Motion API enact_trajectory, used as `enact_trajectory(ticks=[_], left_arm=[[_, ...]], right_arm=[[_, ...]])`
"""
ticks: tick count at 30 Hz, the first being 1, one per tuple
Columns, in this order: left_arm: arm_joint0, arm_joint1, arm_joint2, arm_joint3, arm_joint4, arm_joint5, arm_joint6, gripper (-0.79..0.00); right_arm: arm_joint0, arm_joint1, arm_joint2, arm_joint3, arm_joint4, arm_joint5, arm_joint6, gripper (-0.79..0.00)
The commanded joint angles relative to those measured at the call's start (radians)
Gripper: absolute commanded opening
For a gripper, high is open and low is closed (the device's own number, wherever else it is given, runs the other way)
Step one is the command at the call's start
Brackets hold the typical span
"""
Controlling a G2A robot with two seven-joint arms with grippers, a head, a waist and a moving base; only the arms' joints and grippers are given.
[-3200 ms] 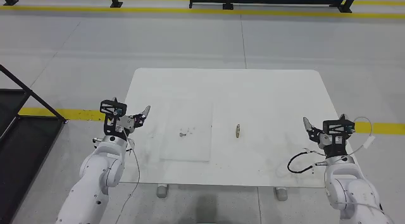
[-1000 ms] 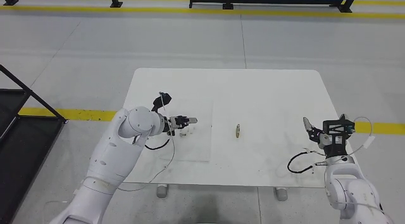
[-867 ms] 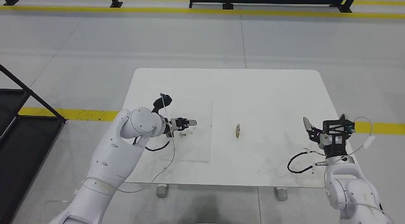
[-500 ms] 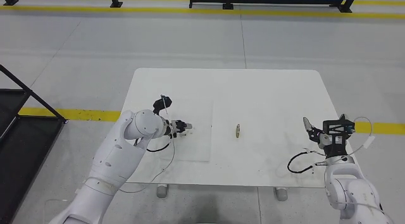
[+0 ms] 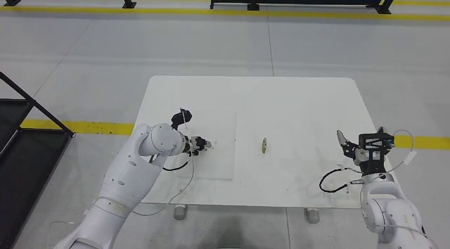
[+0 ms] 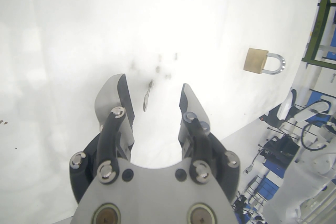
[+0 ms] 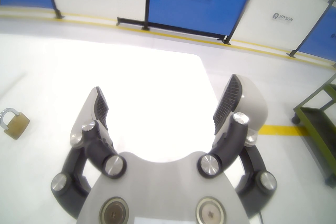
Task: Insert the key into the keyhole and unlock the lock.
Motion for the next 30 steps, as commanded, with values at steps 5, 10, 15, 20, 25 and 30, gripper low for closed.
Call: enact_trajectory(ticks=[5, 10, 15, 20, 25, 30], left_arm=[[0.001, 0.003, 0.002, 0.004, -0.002, 0.0, 0.002, -0.582], [0.004, 0.006, 0.004, -0.002, -0.005, -0.002, -0.002, -0.653], [0.006, 0.009, 0.006, -0.003, -0.003, -0.004, -0.005, -0.656], [0.01, 0.012, 0.005, -0.008, -0.005, -0.001, -0.009, -0.65], [0.014, 0.015, 0.005, -0.013, -0.003, 0.003, -0.012, -0.696], [0.018, 0.018, 0.007, -0.017, -0.005, 0.003, -0.013, -0.73]], right_arm=[[0.0, 0.0, 0.0, 0.0, 0.0, 0.0, 0.0, 0.0], [0.0, 0.0, 0.0, 0.0, 0.0, 0.0, 0.0, 0.0], [0.0, 0.0, 0.0, 0.0, 0.0, 0.0, 0.0, 0.0], [0.0, 0.0, 0.0, 0.0, 0.0, 0.0, 0.0, 0.0], [0.0, 0.0, 0.0, 0.0, 0.0, 0.0, 0.0, 0.0], [0.0, 0.0, 0.0, 0.0, 0.0, 0.0, 0.0, 0.0]])
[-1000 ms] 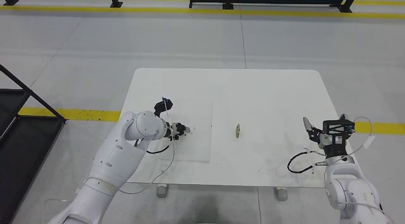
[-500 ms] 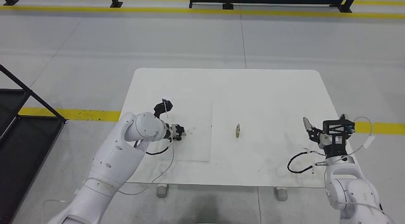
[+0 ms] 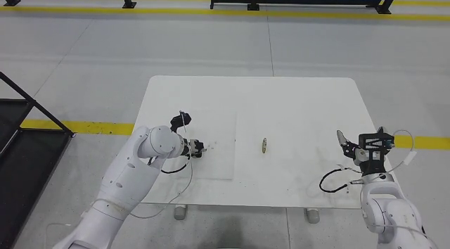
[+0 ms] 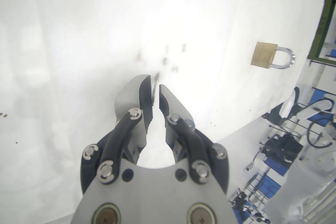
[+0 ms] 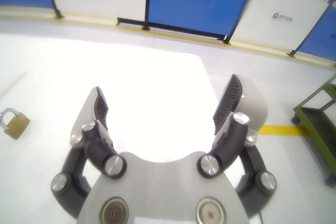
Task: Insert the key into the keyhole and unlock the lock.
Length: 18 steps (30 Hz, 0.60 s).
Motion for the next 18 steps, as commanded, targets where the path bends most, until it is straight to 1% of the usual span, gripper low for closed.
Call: enact_trajectory(ticks=[1, 2, 3, 10, 18], left_arm=[[0.001, 0.001, 0.001, -0.001, -0.001, 0.0, 0.001, -0.736], [0.002, 0.001, 0.002, -0.001, -0.001, 0.001, 0.002, -0.776], [0.002, 0.002, 0.001, -0.002, -0.002, 0.002, 0.004, -0.785], [0.01, 0.005, 0.003, -0.014, -0.003, 0.006, 0.0, -0.785], [0.028, 0.014, -0.009, -0.068, 0.003, 0.01, -0.016, -0.785]], right_arm=[[0.0, 0.0, 0.0, 0.0, 0.0, 0.0, 0.0, 0.0], [0.0, 0.0, 0.0, 0.0, 0.0, 0.0, 0.0, 0.0], [0.0, 0.0, 0.0, 0.0, 0.0, 0.0, 0.0, 0.0], [0.0, 0.0, 0.0, 0.0, 0.0, 0.0, 0.0, 0.0], [0.0, 0.0, 0.0, 0.0, 0.0, 0.0, 0.0, 0.0]])
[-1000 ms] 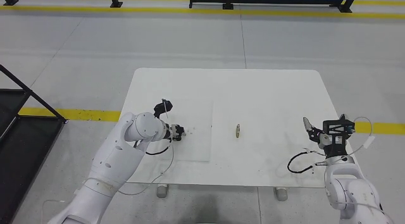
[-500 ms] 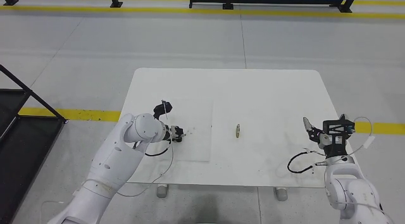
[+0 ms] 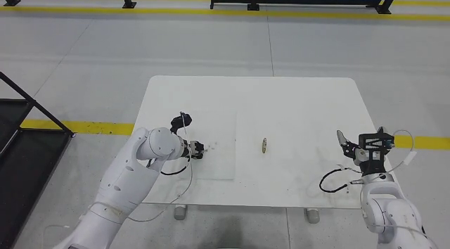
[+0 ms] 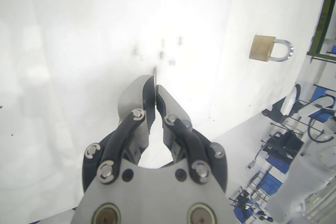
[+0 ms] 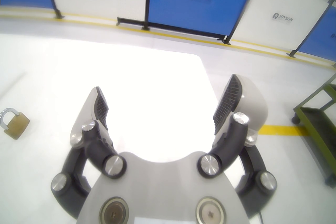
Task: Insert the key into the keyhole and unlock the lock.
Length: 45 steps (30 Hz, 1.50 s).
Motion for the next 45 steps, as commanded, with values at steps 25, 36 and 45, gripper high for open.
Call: enact_trajectory(ticks=[25, 36, 45], left_arm=[[0.073, 0.033, -0.194, -0.029, -0.435, -0.261, -0.126, -0.785], [0.03, 0.041, -0.234, 0.194, -0.767, -0.509, -0.286, -0.785], [-0.063, 0.035, -0.192, 0.414, -0.972, -0.672, -0.4, -0.785]], right_arm=[[0.0, 0.0, 0.0, 0.0, 0.0, 0.0, 0.0, 0.0], [0.0, 0.0, 0.0, 0.0, 0.0, 0.0, 0.0, 0.0], [0.0, 0.0, 0.0, 0.0, 0.0, 0.0, 0.0, 0.0]])
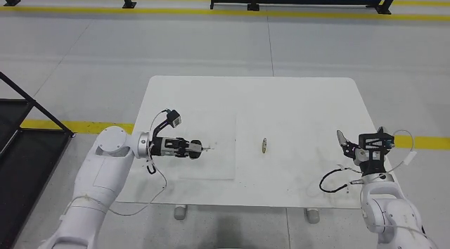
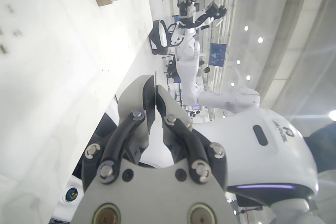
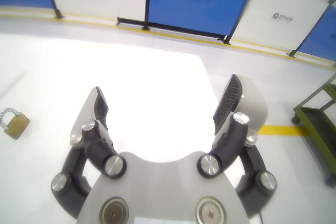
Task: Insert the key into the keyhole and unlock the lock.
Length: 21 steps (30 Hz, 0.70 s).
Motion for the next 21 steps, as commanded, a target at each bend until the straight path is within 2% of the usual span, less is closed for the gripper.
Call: enact_trajectory(ticks=[1, 5, 16, 19, 21], left_arm=[[-0.022, 0.0, 0.02, 0.041, -0.047, -0.011, -0.001, -0.785], [-0.053, 0.015, 0.054, 0.087, -0.159, -0.011, -0.001, -0.785], [-0.056, 0.017, 0.057, 0.09, -0.166, -0.011, -0.001, -0.785], [-0.056, 0.017, 0.057, 0.09, -0.166, -0.011, -0.001, -0.785], [-0.056, 0.017, 0.057, 0.09, -0.166, -0.011, -0.001, -0.785]], right_arm=[[0.0, 0.0, 0.0, 0.0, 0.0, 0.0, 0.0, 0.0], [0.0, 0.0, 0.0, 0.0, 0.0, 0.0, 0.0, 0.0], [0.001, 0.0, -0.001, 0.001, 0.002, -0.002, 0.002, 0.0], [0.012, -0.001, -0.026, -0.022, 0.01, -0.042, 0.046, 0.0], [0.029, -0.003, -0.067, -0.039, 0.032, -0.086, 0.147, 0.0]])
